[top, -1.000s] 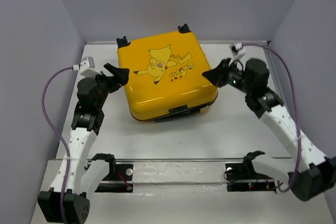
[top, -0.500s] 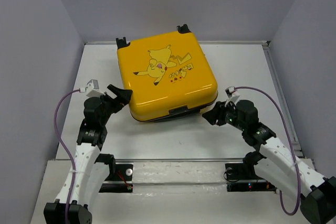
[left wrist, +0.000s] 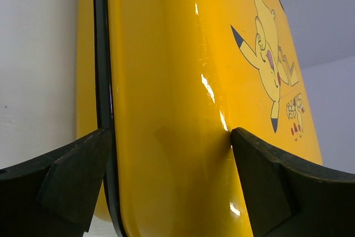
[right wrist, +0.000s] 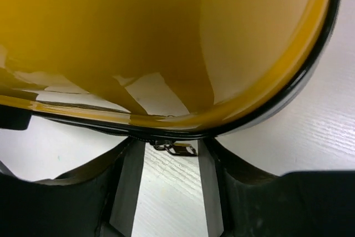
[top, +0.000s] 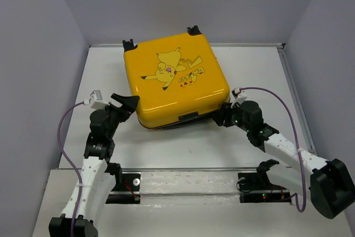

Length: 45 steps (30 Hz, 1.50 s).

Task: Pack the luggage

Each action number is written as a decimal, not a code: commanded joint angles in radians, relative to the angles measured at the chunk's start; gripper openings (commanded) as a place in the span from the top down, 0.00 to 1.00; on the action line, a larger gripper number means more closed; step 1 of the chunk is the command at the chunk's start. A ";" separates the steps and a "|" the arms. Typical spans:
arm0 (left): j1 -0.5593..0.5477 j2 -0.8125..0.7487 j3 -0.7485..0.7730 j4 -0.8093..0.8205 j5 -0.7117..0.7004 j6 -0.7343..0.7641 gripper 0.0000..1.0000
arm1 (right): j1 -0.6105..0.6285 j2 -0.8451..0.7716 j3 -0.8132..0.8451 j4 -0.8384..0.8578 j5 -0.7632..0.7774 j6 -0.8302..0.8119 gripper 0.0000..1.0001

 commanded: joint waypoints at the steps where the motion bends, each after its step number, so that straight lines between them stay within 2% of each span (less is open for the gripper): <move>1: 0.003 0.007 -0.056 0.047 0.080 -0.031 0.01 | -0.001 0.010 -0.015 0.215 -0.062 -0.031 0.55; 5: 0.003 0.019 -0.027 0.052 0.108 -0.027 0.01 | -0.001 0.013 -0.021 0.251 -0.056 -0.035 0.66; 6: 0.003 0.018 -0.022 0.061 0.111 -0.028 0.01 | -0.001 0.016 -0.018 0.249 -0.053 -0.037 0.77; 9: 0.002 0.026 -0.001 0.098 0.121 -0.044 0.01 | -0.001 0.030 -0.003 0.237 -0.073 -0.026 0.93; 13: -0.024 0.082 0.089 0.144 0.137 -0.053 0.01 | 0.112 0.030 0.025 0.156 -0.014 -0.018 0.93; 18: -0.089 0.162 0.179 0.161 0.085 -0.032 0.01 | 0.350 0.064 0.112 -0.013 0.227 -0.021 0.93; 21: -0.098 0.196 0.212 0.190 0.085 -0.033 0.01 | 0.445 0.099 0.186 -0.149 0.339 -0.006 0.93; 23: -0.112 0.222 0.249 0.189 0.088 -0.025 0.01 | 0.456 0.116 0.242 -0.217 0.405 0.008 0.93; 25: -0.124 0.243 0.281 0.190 0.077 -0.021 0.01 | 0.456 0.117 0.269 -0.245 0.404 0.009 0.93; 28: -0.153 0.265 0.309 0.198 0.068 -0.019 0.01 | 0.485 0.154 0.306 -0.211 0.375 0.021 0.93; 32: -0.201 0.294 0.323 0.213 0.040 -0.022 0.01 | 0.666 0.315 0.394 -0.116 0.431 0.032 0.93; 33: -0.211 0.305 0.321 0.216 0.036 -0.027 0.01 | 0.753 0.355 0.425 -0.102 0.480 0.028 0.93; 36: -0.241 0.320 0.317 0.230 0.043 -0.035 0.01 | 0.885 0.511 0.581 -0.064 0.557 -0.007 0.93; 39: -0.250 0.323 0.321 0.224 0.055 -0.027 0.01 | 0.924 0.623 0.709 -0.056 0.579 -0.041 0.93; 41: -0.250 0.308 0.373 0.149 0.013 0.022 0.01 | 0.924 0.675 0.740 -0.035 0.585 -0.029 0.93; 45: -0.248 0.288 0.432 0.086 0.020 0.082 0.01 | 0.924 0.716 0.772 0.001 0.582 -0.044 0.93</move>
